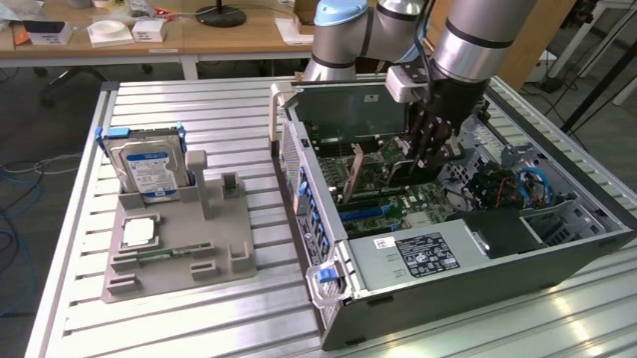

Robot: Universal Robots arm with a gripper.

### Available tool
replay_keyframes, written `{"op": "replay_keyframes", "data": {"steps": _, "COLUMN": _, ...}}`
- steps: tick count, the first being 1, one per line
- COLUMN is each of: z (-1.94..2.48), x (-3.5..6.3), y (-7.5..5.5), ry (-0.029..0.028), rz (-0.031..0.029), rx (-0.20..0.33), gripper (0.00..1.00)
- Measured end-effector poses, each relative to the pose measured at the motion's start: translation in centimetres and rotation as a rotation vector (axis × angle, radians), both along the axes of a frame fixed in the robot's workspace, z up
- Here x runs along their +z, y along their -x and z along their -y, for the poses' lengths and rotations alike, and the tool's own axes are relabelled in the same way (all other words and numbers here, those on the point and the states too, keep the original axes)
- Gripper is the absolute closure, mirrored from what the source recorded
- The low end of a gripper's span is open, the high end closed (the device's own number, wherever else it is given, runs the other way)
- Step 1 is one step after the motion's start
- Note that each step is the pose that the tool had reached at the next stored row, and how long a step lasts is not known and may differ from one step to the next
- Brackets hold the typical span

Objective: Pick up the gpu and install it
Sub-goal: 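Insert the gpu into the slot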

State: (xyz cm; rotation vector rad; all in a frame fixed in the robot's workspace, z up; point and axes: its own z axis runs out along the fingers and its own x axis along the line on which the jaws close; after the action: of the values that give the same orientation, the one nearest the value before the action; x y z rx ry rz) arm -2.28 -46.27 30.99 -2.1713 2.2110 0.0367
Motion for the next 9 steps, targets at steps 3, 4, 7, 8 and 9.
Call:
{"op": "replay_keyframes", "data": {"steps": 3, "z": 0.00, "x": -0.54, "y": 0.5, "ry": 0.0028, "rz": -0.0002, "rx": 0.000, "gripper": 0.74}}
{"op": "replay_keyframes", "data": {"steps": 4, "z": 0.00, "x": -0.73, "y": 0.5, "ry": 0.0036, "rz": 0.0000, "rx": 0.000, "gripper": 0.74}}
{"op": "replay_keyframes", "data": {"steps": 7, "z": 0.00, "x": -1.27, "y": 0.7, "ry": 0.0051, "rz": 0.0000, "rx": 0.000, "gripper": 0.74}}
{"op": "replay_keyframes", "data": {"steps": 8, "z": 0.00, "x": -1.44, "y": 0.7, "ry": 0.0052, "rz": 0.0000, "rx": 0.000, "gripper": 0.74}}
{"op": "replay_keyframes", "data": {"steps": 9, "z": 0.00, "x": -1.58, "y": 0.7, "ry": 0.0053, "rz": -0.0001, "rx": 0.000, "gripper": 0.74}}
